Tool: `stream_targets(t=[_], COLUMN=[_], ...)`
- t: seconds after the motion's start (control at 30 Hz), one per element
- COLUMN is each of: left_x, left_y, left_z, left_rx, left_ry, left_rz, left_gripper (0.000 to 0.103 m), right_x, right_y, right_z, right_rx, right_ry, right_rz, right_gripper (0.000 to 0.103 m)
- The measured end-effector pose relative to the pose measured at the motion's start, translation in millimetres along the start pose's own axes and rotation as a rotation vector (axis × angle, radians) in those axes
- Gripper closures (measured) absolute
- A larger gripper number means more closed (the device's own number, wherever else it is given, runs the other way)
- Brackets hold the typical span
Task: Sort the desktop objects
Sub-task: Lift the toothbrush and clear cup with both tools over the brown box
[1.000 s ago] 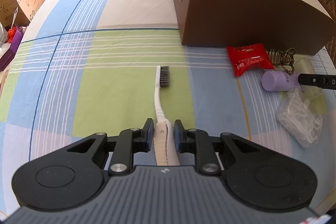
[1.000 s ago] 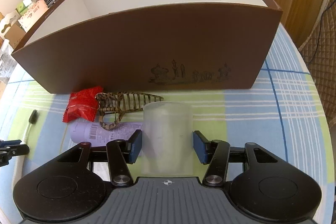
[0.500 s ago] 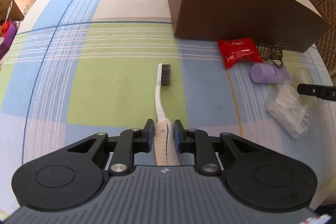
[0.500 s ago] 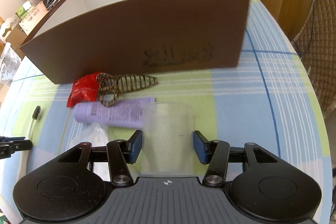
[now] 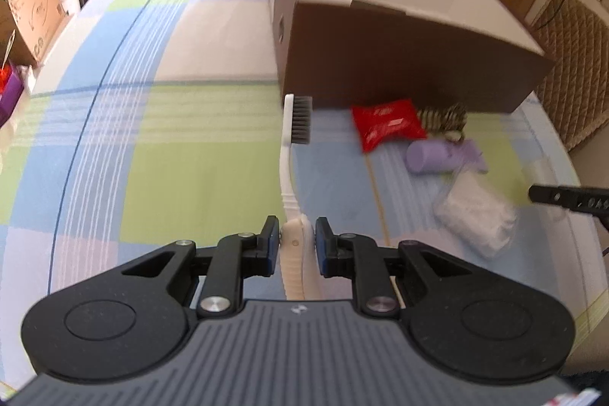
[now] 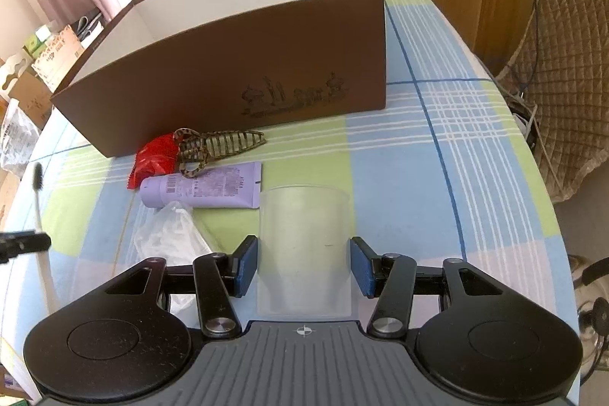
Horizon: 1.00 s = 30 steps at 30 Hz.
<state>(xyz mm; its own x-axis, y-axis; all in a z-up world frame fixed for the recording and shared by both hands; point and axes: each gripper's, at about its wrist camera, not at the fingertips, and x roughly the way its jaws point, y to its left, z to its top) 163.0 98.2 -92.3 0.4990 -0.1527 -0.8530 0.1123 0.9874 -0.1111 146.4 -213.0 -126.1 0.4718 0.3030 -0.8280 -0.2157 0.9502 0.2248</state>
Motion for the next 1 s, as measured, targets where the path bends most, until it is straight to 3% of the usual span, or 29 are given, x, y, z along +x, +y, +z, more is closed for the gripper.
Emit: stream_targets(t=[0.47, 1.0], left_x=[-41.2, -66.2], left_y=[-20.0, -21.5], left_z=[30.0, 51.8], left_rx=[0.035, 0.031], left_ry=[-0.166, -0.251], left_rz=[-0.052, -0.084], left_gripper=[0.087, 0.087], right_x=[-15.1, -34.0], right_y=[8.3, 6.4], right_z=[7.7, 20.6], right_rx=[-0.011, 0.008], right_ry=[-0.053, -0.116], right_rz=[0.014, 0.018], right_gripper=[0.054, 0.054])
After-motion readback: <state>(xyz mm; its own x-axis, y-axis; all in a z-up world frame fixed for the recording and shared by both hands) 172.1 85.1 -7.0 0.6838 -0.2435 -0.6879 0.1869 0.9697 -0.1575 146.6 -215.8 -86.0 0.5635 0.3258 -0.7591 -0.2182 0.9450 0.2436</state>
